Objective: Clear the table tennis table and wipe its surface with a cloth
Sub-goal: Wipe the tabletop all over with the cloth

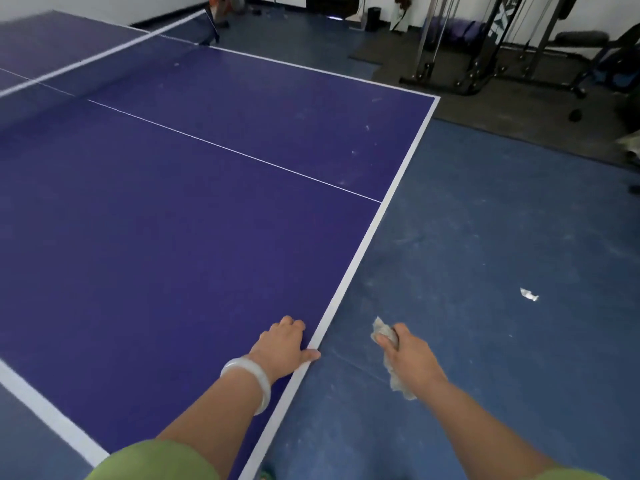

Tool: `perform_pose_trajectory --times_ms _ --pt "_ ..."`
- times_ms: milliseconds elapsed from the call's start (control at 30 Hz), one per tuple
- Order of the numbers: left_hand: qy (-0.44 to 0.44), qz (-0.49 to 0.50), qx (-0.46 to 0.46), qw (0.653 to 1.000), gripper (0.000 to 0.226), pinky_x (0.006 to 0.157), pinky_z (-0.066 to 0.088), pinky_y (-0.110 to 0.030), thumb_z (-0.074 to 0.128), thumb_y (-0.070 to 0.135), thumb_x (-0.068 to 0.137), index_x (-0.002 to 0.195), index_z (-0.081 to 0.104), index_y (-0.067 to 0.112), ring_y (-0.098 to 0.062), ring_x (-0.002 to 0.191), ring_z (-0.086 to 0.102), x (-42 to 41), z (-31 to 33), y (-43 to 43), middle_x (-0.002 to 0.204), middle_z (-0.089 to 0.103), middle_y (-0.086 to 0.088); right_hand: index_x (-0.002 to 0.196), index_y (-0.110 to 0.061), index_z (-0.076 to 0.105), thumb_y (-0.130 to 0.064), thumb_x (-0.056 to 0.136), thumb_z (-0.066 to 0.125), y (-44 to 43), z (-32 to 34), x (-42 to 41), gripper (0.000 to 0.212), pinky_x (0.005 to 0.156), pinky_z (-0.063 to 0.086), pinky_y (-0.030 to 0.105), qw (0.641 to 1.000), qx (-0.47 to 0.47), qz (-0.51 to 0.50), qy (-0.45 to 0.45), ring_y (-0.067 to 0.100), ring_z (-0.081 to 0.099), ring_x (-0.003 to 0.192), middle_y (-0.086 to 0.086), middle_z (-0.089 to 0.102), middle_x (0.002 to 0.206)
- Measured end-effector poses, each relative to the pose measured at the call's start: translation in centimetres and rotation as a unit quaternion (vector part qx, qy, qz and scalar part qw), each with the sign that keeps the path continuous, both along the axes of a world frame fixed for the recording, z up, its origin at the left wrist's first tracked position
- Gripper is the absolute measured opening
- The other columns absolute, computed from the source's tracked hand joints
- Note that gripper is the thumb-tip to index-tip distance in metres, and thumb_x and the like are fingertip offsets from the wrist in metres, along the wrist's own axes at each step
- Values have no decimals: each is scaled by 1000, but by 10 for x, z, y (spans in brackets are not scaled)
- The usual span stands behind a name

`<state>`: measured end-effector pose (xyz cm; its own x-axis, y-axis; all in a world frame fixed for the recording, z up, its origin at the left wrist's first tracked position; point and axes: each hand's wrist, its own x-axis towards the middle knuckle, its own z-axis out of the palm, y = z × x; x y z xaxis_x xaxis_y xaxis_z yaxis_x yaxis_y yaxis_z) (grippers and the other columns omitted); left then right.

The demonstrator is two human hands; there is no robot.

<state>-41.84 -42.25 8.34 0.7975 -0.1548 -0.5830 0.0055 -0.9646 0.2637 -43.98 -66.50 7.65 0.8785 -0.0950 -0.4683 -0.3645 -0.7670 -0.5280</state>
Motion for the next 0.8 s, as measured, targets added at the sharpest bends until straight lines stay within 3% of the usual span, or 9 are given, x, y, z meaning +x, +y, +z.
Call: perform_pose_trajectory --times_ms 133,333,633,800 --pt "-4 47 -35 998 69 106 40 -41 55 55 93 145 36 14 -24 127 44 8 17 -76 141 39 -4 107 -19 47 -52 101 40 -82 18 18 34 76 54 40 997 -44 60 -16 22 63 83 2 64 92" --pt "-24 73 -34 996 70 104 43 -39 54 56 93 148 34 17 -23 125 49 40 36 -149 144 40 -2 106 -20 48 -50 101 42 -170 35 62 31 73 54 41 996 -37 79 -33 20 63 80 1 63 88" --pt "-46 118 -31 991 69 106 41 -39 54 57 93 146 36 18 -22 126 49 161 20 -205 143 42 0 116 -24 45 -50 101 40 -215 33 199 30 75 55 42 989 -47 135 -36 19 62 87 1 63 96" --pt "-37 145 -36 988 61 101 43 -38 53 55 94 141 39 18 -22 117 52 248 9 -227 134 46 -1 110 -25 47 -52 100 42 -236 31 300 29 75 57 43 988 -47 145 -32 17 64 80 -1 63 91"
